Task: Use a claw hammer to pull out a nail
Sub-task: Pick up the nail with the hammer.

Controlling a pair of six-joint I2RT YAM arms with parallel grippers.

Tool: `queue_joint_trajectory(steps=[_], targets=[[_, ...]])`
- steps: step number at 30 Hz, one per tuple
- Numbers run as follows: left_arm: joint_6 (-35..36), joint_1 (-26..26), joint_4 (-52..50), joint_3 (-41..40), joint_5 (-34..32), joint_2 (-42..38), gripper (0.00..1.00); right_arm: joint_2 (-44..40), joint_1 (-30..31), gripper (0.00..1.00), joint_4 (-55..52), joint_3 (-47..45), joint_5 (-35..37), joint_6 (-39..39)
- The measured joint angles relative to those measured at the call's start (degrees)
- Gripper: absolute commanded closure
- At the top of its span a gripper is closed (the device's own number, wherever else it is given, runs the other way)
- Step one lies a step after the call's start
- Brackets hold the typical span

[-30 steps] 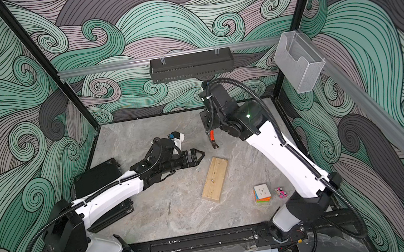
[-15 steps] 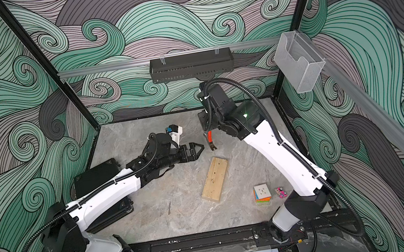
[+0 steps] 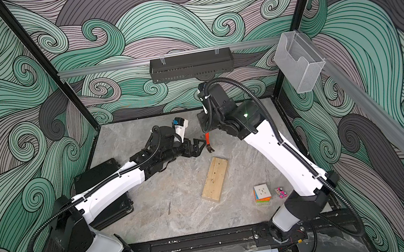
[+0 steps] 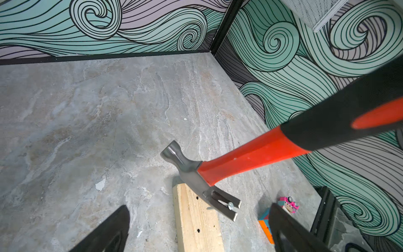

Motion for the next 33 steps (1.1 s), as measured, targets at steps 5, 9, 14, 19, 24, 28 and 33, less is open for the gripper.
queue_joint_trajectory(steps=[5,9,14,19,24,28,33], targets=[[2.67,0.0,0.33,1.86,0.13,1.95,0.08,0.11,-0.28,0.98,0.0,0.9,-2.58,0.15],[3.89,0.0,0.61,4.44,0.39,3.43,0.12,0.33,-0.46,0.98,0.2,1.29,-3.8,0.39],[4.09,0.02,0.96,4.96,1.66,3.56,0.12,0.66,-0.57,0.98,0.2,1.33,-4.35,0.87],[3.85,0.02,0.83,2.43,2.78,1.86,0.12,1.25,-0.72,0.97,0.02,1.97,-4.31,1.16],[2.1,0.02,0.31,-4.02,3.28,-3.23,0.12,2.38,-1.16,0.97,0.09,3.65,-4.24,1.44],[-0.09,0.02,0.66,-8.44,3.8,-6.16,0.12,3.13,-1.22,0.97,0.31,4.92,-4.26,1.66],[-1.9,0.02,1.36,-10.14,5.03,-5.31,0.14,3.23,-1.22,0.97,0.39,5.53,-4.35,2.29]])
